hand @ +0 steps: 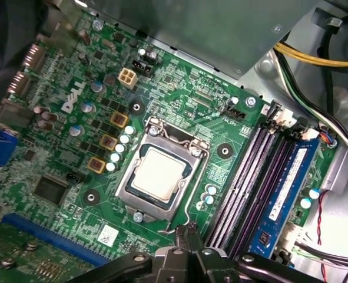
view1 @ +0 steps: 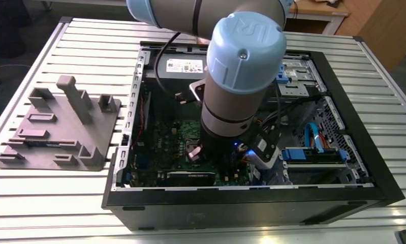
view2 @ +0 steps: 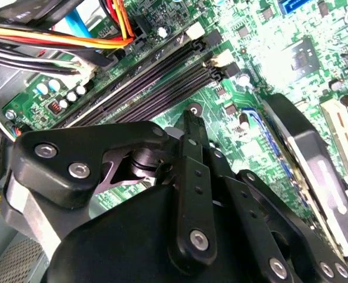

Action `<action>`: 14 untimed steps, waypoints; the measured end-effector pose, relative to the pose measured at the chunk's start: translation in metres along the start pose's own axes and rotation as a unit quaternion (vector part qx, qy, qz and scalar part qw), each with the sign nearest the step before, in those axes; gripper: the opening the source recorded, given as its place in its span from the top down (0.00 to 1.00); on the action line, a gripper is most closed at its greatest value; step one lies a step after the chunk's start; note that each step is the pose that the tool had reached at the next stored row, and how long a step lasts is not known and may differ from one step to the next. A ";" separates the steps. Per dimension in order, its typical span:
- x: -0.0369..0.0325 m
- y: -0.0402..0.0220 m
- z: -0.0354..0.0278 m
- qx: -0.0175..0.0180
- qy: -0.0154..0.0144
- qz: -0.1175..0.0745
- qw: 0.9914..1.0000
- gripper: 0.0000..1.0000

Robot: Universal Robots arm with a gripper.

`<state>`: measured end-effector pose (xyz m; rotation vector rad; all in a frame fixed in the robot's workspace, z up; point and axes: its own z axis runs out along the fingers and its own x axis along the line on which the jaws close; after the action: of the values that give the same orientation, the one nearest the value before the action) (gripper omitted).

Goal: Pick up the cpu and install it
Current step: 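Install the first cpu locking lever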

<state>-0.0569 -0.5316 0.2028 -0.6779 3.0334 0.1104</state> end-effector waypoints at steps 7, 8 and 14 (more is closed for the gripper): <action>-0.0006 0.0009 -0.0032 0.003 0.008 0.000 1.000 0.90; -0.0007 0.0015 -0.0032 0.004 0.008 0.000 1.000 0.90; -0.0024 0.0048 -0.0028 0.012 0.013 0.000 1.000 0.90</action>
<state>-0.0568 -0.5265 0.2061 -0.6820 3.0537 0.0671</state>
